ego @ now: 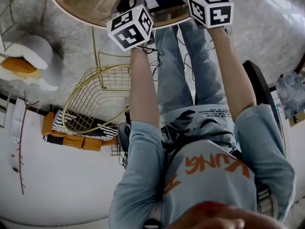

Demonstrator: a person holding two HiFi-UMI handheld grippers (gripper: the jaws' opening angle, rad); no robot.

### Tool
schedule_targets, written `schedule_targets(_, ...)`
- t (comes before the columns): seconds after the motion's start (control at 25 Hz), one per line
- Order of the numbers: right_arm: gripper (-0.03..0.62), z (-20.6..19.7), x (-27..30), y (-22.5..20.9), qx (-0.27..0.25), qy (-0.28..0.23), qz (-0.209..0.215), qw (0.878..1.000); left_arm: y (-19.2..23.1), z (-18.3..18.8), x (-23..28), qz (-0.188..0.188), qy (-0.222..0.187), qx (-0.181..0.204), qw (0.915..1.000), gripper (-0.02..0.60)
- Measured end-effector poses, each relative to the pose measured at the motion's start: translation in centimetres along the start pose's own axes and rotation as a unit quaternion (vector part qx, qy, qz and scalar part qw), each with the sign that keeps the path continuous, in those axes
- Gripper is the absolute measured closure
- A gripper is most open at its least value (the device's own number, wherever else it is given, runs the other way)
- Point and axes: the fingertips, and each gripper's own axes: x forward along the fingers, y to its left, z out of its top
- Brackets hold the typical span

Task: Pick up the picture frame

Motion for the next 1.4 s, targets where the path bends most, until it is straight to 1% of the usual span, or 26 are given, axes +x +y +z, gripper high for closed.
schedule_targets(0.04, 0.49, 0.1, 0.0, 0.0, 0.002, -0.001, 0.001, 1.0, -0.1, 0.1, 0.0, -0.001, 0.001, -0.001, 1.0, 0.455)
schedule_targets(0.08, 0.5, 0.1, 0.0, -0.1, 0.007, -0.002, 0.002, 1.0, -0.2, 0.1, 0.1, -0.001, 0.002, -0.005, 1.0, 0.474)
schedule_targets(0.28, 0.519, -0.1, -0.4, 0.1, 0.03, 0.0, 0.002, 1.0, -0.2, -0.2, -0.5, 0.007, 0.005, -0.023, 0.9997, 0.488)
schedule_targets(0.36, 0.52, 0.0, -1.0, 0.2, 0.032, -0.005, 0.005, 0.999, -0.4, -0.2, -1.0, 0.007, -0.004, -0.028, 0.9996, 0.491)
schedule_targets(0.52, 0.52, 0.8, -2.2, 0.9, 0.026, -0.017, 0.021, 0.999, -0.7, 0.2, -2.6, 0.016, -0.033, -0.042, 0.9984, 0.494)
schedule_targets(0.64, 0.522, 1.3, -3.6, 1.1, 0.034, -0.037, 0.033, 0.998, -1.6, 0.7, -4.3, 0.024, -0.053, -0.042, 0.9974, 0.497)
schedule_targets(0.72, 0.522, 1.9, -4.7, 1.4, 0.028, -0.049, 0.038, 0.998, -2.3, 1.3, -5.5, 0.026, -0.072, -0.044, 0.996, 0.499)
schedule_targets(0.92, 0.522, 4.9, -9.5, 3.0, 0.013, -0.073, 0.038, 0.997, -4.4, 3.4, -10.3, 0.033, -0.118, -0.05, 0.9912, 0.502)
schedule_targets(1.08, 0.522, 8.2, -15.2, 4.4, -0.012, -0.094, 0.035, 0.995, -7.4, 5.9, -15.4, 0.028, -0.15, -0.052, 0.987, 0.503)
schedule_targets(1.24, 0.522, 8.0, -17.0, 5.3, -0.022, -0.106, 0.044, 0.993, -8.2, 5.8, -17.5, 0.027, -0.171, -0.05, 0.9836, 0.503)
schedule_targets(1.4, 0.523, 10.8, -19.4, 6.1, -0.032, -0.137, 0.051, 0.989, -9.3, 8.1, -20.1, 0.015, -0.21, -0.059, 0.9758, 0.503)
